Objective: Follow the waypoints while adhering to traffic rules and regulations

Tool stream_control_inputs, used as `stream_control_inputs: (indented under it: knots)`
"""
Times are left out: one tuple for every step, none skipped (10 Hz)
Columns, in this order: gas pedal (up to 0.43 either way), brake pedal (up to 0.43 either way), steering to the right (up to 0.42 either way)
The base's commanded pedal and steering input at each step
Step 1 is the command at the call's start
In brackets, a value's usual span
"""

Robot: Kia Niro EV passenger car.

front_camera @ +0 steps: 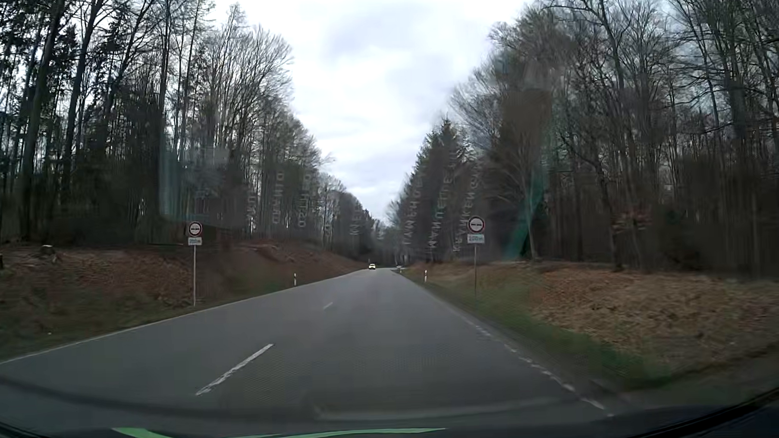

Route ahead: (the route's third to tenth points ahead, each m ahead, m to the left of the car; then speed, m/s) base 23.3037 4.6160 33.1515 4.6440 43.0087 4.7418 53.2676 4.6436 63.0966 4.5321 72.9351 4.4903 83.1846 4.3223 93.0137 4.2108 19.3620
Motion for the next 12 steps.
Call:
stream_control_inputs:
  knots:
    - [0.189,0.0,0.0]
    - [0.189,0.0,0.0]
    - [0.189,0.0,0.0]
    - [0.189,0.0,0.0]
    - [0.189,0.0,0.0]
    - [0.189,0.0,0.0]
    - [0.189,0.0,0.0]
    - [0.189,0.0,0.0]
    - [0.189,0.0,0.0]
    - [0.189,0.0,0.0]
    - [0.189,0.0,0.0]
    - [0.189,0.0,0.0]
